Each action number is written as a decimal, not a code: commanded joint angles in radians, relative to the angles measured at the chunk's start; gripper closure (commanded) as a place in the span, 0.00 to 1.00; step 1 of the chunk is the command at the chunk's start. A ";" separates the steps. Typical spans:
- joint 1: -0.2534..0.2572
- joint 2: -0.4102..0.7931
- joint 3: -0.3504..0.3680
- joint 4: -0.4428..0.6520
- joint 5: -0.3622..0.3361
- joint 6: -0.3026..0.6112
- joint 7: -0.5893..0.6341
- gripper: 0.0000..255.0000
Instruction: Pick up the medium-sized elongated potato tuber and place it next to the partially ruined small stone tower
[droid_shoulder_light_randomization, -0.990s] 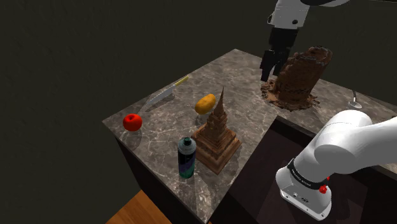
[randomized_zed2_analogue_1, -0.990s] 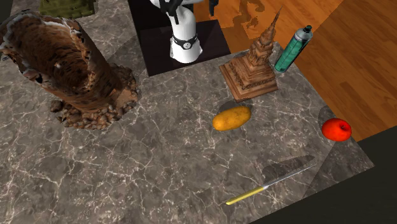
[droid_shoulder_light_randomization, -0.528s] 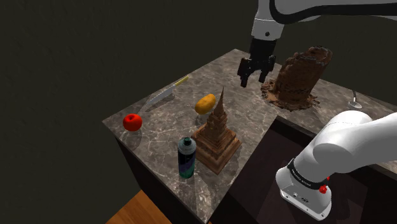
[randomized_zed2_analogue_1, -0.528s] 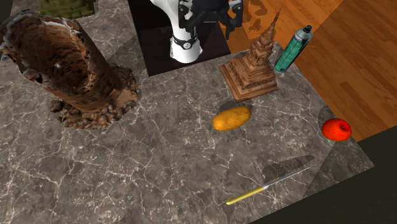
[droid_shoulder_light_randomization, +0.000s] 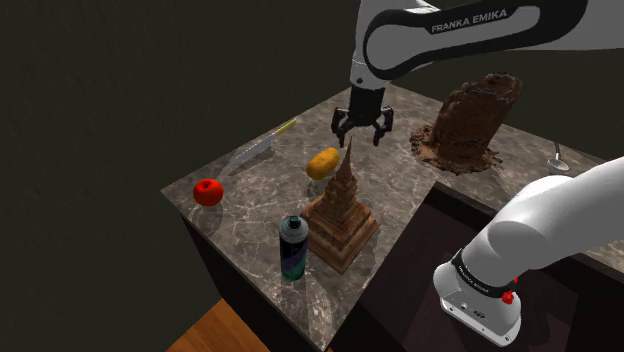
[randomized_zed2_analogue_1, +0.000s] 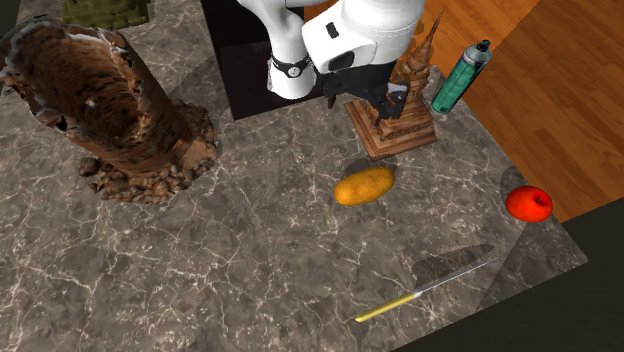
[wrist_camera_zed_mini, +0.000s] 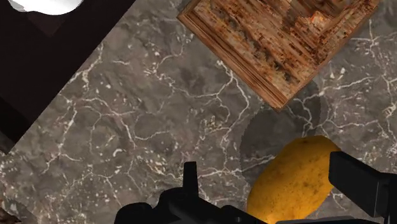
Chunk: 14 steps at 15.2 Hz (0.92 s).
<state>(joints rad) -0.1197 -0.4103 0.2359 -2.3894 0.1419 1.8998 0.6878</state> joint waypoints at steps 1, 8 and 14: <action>-0.027 0.079 0.032 0.032 -0.019 0.054 0.120 0.00; -0.095 0.356 0.097 0.167 -0.151 0.190 0.539 0.00; -0.101 0.457 0.091 0.184 -0.210 0.265 0.664 0.00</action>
<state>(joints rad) -0.2213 0.0386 0.3272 -2.2003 -0.0642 2.1509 1.3435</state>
